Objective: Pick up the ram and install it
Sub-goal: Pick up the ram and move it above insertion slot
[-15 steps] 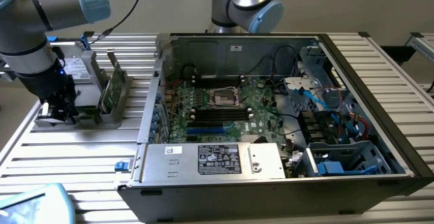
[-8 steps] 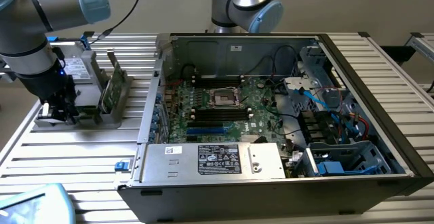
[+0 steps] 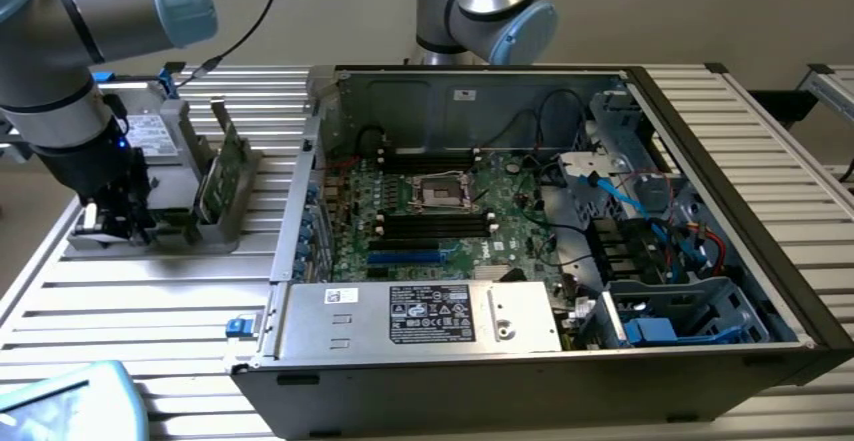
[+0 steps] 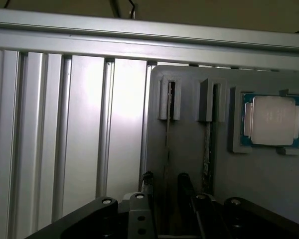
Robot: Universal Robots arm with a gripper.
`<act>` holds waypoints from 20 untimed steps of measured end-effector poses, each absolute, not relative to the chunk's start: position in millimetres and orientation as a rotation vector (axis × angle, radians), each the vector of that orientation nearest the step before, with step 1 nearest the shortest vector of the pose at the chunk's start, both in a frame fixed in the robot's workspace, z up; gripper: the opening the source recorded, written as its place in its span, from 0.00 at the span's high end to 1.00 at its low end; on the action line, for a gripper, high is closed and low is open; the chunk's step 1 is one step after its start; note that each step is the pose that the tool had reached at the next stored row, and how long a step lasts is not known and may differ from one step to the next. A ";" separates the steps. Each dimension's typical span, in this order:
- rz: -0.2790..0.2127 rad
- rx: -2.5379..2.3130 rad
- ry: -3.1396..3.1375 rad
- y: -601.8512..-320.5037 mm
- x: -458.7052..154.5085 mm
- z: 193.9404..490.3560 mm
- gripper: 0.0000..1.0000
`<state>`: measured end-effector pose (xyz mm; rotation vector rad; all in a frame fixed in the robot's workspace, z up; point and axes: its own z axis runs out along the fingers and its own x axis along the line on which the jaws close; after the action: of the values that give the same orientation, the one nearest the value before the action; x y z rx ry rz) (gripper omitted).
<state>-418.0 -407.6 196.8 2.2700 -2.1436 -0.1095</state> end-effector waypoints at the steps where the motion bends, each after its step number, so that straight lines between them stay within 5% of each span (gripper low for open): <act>1: -0.110 2.270 -2.144 -407.7 -418.1 196.6 0.67; 8: -0.114 2.271 -2.145 -407.6 -418.3 196.4 0.67; 13: -0.119 2.273 -2.146 -407.7 -418.2 196.4 0.82; 20: -0.120 2.273 -2.147 -407.8 -418.2 196.4 0.82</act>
<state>-418.2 -407.8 196.4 2.2731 -2.1466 -0.1196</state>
